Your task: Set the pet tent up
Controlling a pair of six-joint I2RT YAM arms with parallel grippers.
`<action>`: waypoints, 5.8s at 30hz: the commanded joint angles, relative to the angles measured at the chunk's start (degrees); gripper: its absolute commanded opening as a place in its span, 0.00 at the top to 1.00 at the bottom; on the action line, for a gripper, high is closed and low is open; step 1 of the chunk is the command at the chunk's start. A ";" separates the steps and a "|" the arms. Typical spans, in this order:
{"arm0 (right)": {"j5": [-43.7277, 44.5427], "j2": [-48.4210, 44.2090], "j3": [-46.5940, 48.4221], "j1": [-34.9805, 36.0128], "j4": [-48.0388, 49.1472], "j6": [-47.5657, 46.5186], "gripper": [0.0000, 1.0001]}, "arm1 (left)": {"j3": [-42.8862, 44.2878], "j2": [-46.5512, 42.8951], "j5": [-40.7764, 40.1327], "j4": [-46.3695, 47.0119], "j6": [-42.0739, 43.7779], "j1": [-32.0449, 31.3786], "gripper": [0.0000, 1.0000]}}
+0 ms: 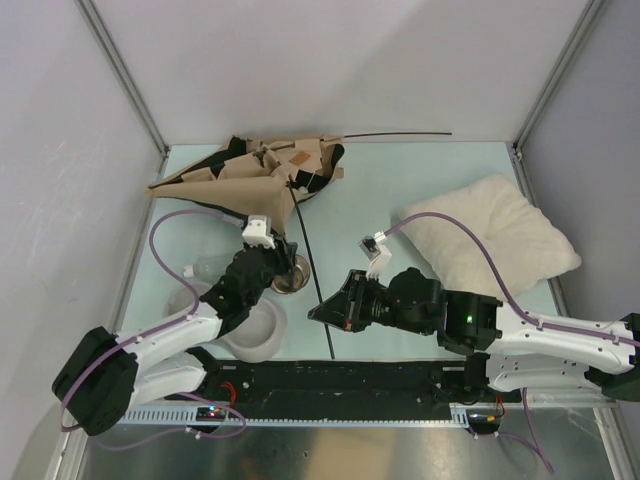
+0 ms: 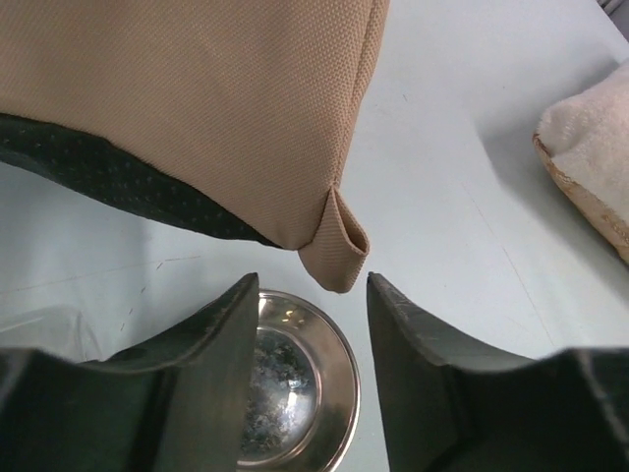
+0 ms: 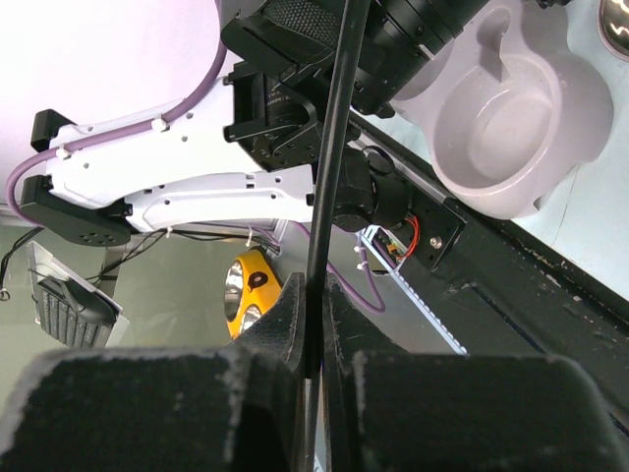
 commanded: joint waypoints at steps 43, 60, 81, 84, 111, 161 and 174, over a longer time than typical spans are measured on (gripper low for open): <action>2.75 -0.53 2.91 -0.13 2.75 -1.28 1.00 | 1.80 -0.94 -2.18 2.70 0.51 2.67 1.00; 5.74 3.60 2.61 0.91 10.55 -6.82 1.00 | -2.40 -8.74 11.94 2.70 9.97 3.01 1.00; -2.74 11.78 -0.07 -9.66 31.11 -7.58 1.00 | 2.37 -19.65 17.12 -18.25 -9.60 3.08 1.00; -6.17 12.25 -0.06 -11.99 32.12 -7.02 1.00 | 1.85 -21.51 17.15 -19.87 -11.93 3.21 1.00; -26.04 26.44 6.61 -24.23 46.68 -2.47 1.00 | 1.19 -28.45 24.64 -29.90 -19.27 3.20 1.00; -33.08 45.70 25.01 -26.13 46.47 -12.32 1.00 | 5.69 -33.21 35.84 -43.77 -35.83 3.11 1.00; -28.16 45.05 21.69 -23.47 45.92 -17.13 1.00 | 2.83 -38.03 30.91 -43.80 -48.08 3.66 1.00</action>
